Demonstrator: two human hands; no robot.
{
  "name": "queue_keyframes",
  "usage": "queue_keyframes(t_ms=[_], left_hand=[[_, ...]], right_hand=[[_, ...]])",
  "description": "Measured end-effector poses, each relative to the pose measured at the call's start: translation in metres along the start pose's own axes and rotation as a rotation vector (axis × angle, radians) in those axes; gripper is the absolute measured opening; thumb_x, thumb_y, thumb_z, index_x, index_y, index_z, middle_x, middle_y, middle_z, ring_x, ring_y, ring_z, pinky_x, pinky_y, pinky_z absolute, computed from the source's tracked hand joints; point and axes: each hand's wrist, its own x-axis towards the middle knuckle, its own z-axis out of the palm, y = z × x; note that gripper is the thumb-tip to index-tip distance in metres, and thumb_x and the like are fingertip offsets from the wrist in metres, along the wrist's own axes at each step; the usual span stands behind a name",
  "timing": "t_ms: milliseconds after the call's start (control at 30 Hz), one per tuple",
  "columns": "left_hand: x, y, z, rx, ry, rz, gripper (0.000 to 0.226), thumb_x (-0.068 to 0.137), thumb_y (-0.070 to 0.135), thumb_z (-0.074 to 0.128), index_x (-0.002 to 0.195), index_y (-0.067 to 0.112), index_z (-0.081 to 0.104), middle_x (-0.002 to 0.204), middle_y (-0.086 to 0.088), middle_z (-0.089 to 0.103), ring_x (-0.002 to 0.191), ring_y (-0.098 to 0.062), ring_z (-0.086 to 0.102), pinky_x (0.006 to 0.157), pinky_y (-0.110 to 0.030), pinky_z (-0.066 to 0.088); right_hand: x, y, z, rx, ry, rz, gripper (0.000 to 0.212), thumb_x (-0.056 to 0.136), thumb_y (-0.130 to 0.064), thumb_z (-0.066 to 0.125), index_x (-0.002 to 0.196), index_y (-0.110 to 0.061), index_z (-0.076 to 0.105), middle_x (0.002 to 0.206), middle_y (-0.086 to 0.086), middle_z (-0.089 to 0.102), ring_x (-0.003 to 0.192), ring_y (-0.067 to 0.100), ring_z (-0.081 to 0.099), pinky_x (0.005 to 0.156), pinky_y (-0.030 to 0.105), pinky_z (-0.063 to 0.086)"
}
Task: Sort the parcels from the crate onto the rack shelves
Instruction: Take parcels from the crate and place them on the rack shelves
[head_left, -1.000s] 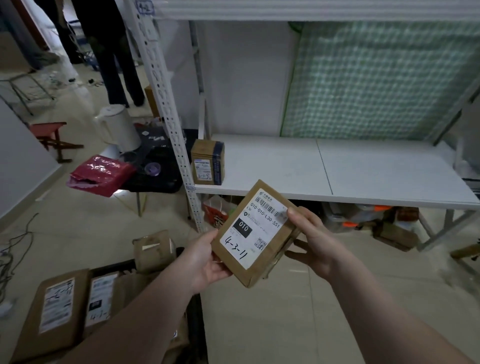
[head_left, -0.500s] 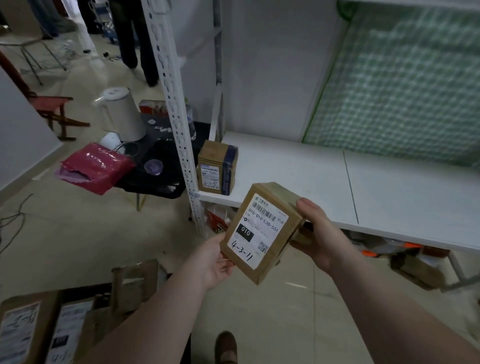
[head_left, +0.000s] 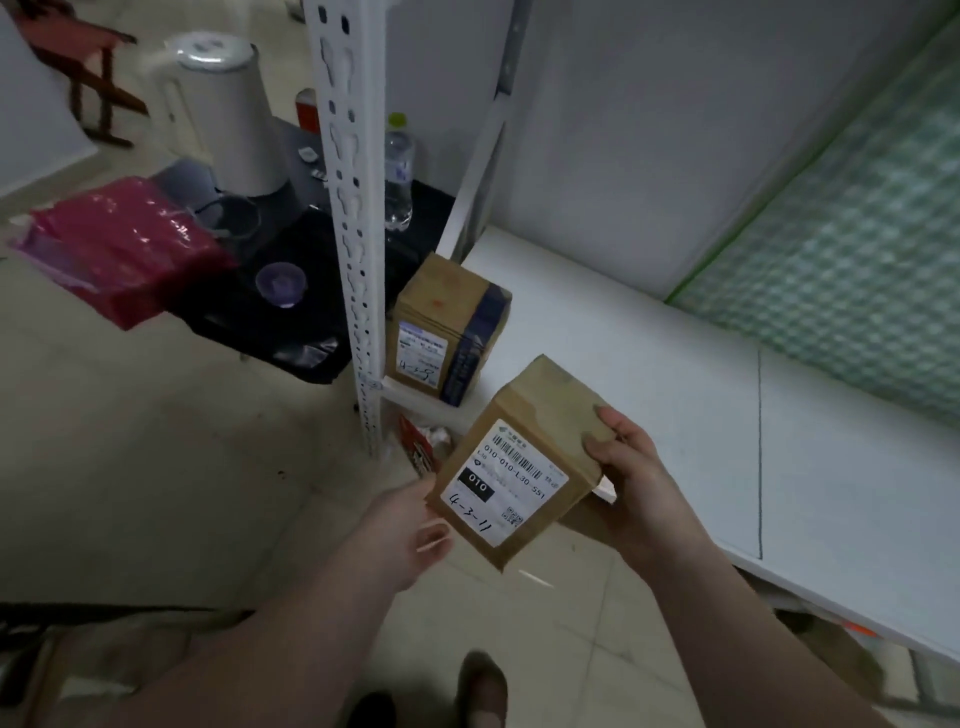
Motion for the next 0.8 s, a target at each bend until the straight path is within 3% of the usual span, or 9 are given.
queue_keyframes(t_ms=[67,167,333,500,567,667,800], left_hand=[[0.028,0.004,0.005,-0.016,0.018,0.006,0.021,0.091,0.029,0.061,0.095,0.009,0.067,0.095,-0.011,0.068,0.087,-0.023,0.058,0.057,-0.028,0.051],[0.068,0.009,0.017,-0.051,0.012,0.007,0.018,0.092,0.023,0.060,0.094,0.006,0.067,0.094,-0.013,0.069,0.088,-0.025,0.060,0.061,-0.028,0.052],[0.132,0.015,0.039,-0.102,-0.021,0.043,0.020,0.095,0.024,0.056,0.106,0.009,0.063,0.103,-0.012,0.067,0.099,-0.026,0.061,0.074,-0.033,0.053],[0.174,0.019,0.054,-0.106,-0.057,0.037,0.029,0.098,0.022,0.049,0.123,0.011,0.056,0.123,-0.012,0.061,0.117,-0.031,0.054,0.099,-0.044,0.047],[0.183,0.021,0.058,-0.130,-0.073,0.040,0.029,0.099,0.020,0.047,0.126,0.010,0.054,0.125,-0.011,0.059,0.121,-0.032,0.052,0.104,-0.046,0.042],[0.191,0.020,0.064,-0.178,-0.057,0.073,0.023,0.098,0.018,0.049,0.119,0.012,0.058,0.117,-0.009,0.063,0.116,-0.029,0.055,0.102,-0.043,0.045],[0.190,0.012,0.071,-0.063,0.008,0.182,0.024,0.097,0.026,0.052,0.119,0.019,0.055,0.112,-0.005,0.062,0.109,-0.025,0.058,0.092,-0.036,0.050]], right_hand=[[0.030,0.002,0.002,0.000,-0.011,0.040,0.033,0.089,-0.009,0.056,0.113,-0.031,0.061,0.105,0.003,0.061,0.090,0.018,0.060,0.081,0.047,0.058],[0.073,0.004,0.002,0.005,0.004,0.048,0.034,0.090,-0.007,0.050,0.116,-0.027,0.058,0.102,-0.001,0.060,0.087,0.016,0.056,0.051,0.027,0.054],[0.140,0.018,-0.006,0.001,-0.023,-0.036,0.027,0.090,-0.007,0.050,0.112,-0.022,0.056,0.106,-0.003,0.061,0.098,0.015,0.056,0.072,0.030,0.048],[0.186,0.032,-0.013,-0.115,-0.041,-0.129,0.030,0.089,-0.004,0.046,0.103,-0.027,0.056,0.118,-0.004,0.056,0.107,0.017,0.053,0.085,0.035,0.047],[0.194,0.040,-0.016,-0.135,-0.068,-0.164,0.036,0.091,-0.006,0.044,0.114,-0.033,0.053,0.125,-0.009,0.055,0.113,0.014,0.053,0.092,0.038,0.046],[0.195,0.058,-0.022,-0.173,-0.028,-0.252,0.056,0.093,-0.029,0.048,0.142,-0.049,0.028,0.147,-0.014,0.041,0.128,0.015,0.047,0.098,0.042,0.047],[0.186,0.090,-0.026,-0.522,0.035,-0.355,0.103,0.071,-0.074,0.056,0.154,-0.039,0.006,0.153,-0.010,0.035,0.121,0.016,0.055,0.086,0.032,0.052]])
